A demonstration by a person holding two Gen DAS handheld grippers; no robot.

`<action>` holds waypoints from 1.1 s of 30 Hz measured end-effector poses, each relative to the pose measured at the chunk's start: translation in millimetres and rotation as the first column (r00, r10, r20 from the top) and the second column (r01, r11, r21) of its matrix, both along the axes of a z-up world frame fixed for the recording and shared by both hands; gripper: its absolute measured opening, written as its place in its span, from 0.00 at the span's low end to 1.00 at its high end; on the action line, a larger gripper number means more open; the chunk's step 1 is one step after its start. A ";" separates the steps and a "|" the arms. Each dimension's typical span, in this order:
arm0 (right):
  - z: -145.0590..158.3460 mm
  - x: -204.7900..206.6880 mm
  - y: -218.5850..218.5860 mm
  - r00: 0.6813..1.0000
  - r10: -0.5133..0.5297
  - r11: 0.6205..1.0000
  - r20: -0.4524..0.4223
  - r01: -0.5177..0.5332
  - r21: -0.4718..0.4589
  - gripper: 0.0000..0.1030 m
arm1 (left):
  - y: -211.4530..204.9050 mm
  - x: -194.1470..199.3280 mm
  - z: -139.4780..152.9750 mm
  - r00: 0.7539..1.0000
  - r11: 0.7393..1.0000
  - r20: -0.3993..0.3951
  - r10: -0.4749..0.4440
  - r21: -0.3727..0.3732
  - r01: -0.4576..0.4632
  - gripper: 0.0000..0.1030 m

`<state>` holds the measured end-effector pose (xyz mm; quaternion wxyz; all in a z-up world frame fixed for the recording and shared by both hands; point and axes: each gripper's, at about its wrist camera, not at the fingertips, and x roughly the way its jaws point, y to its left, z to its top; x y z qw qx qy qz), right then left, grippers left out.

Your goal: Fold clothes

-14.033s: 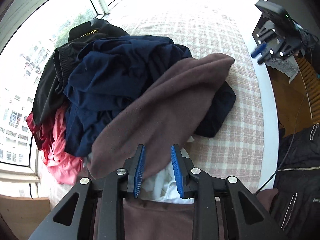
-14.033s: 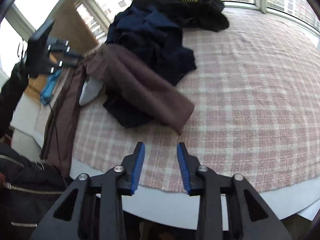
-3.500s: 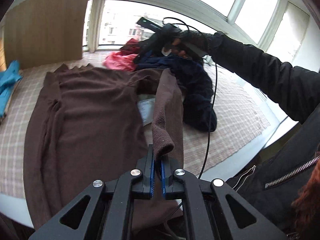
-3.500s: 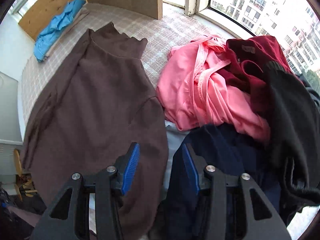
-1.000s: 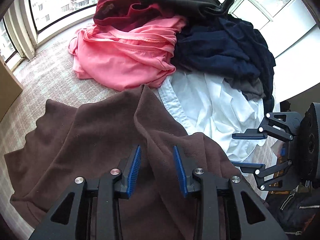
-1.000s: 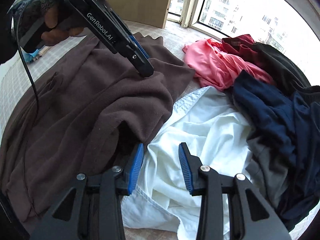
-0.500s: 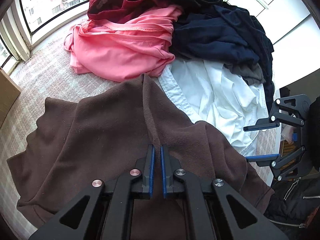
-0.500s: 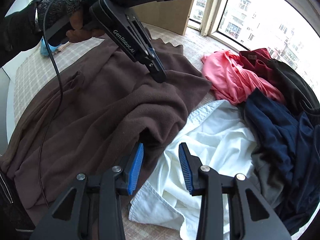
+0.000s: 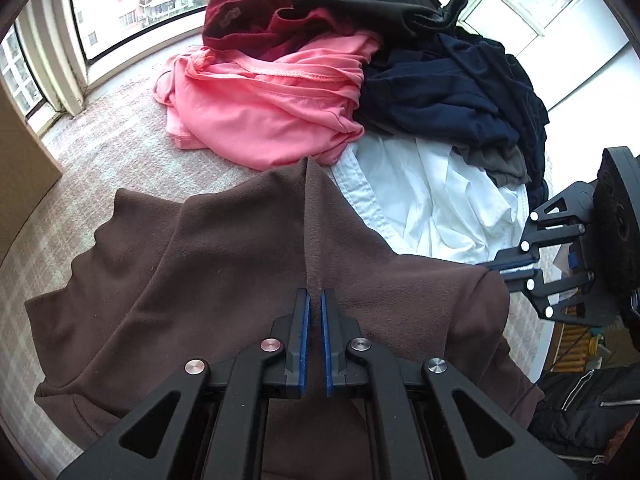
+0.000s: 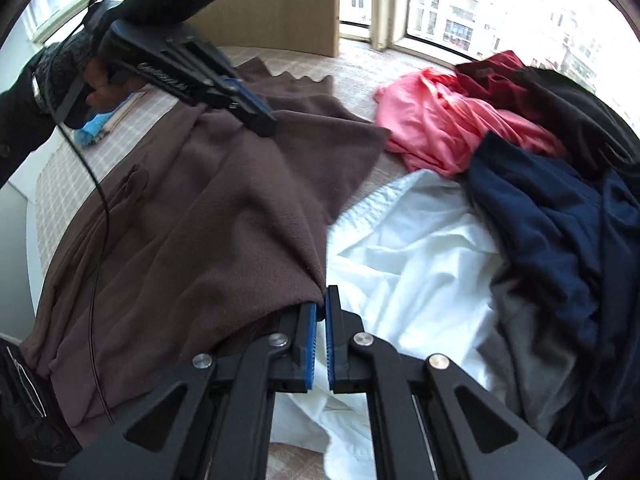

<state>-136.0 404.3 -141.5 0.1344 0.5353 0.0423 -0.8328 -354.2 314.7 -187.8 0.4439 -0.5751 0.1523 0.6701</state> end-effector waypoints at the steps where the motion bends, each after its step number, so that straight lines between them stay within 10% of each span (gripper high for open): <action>1: -6.1 -2.7 4.8 1.000 -0.024 1.000 0.018 0.024 -0.002 0.04 | -1.9 -1.0 -2.4 1.000 1.000 -0.004 0.011 -0.006 -0.011 0.05; 12: 22.2 25.4 3.7 0.996 -0.094 0.994 0.010 0.093 0.058 0.12 | -60.5 42.4 25.0 0.983 0.993 -0.162 0.086 -0.062 -0.097 0.15; 19: -5.5 49.6 -33.7 0.982 0.069 0.967 0.175 -0.022 -0.256 0.13 | -102.4 201.0 36.7 0.992 0.998 -0.116 0.043 -0.047 -0.049 0.18; 26: -42.0 52.5 -36.4 0.961 0.042 0.961 0.273 0.036 -0.274 0.15 | -91.4 366.4 9.3 0.996 0.996 -0.066 0.053 -0.073 -0.057 0.29; 30: -34.2 58.7 -33.4 0.954 0.023 0.933 0.298 0.087 -0.350 0.19 | -81.3 411.0 -4.7 0.994 0.989 -0.086 0.067 -0.123 -0.077 0.29; 33: -10.6 80.4 -30.8 0.959 0.049 0.939 0.279 0.051 -0.340 0.19 | -112.1 426.8 16.4 0.979 0.979 -0.025 0.201 -0.022 -0.202 0.29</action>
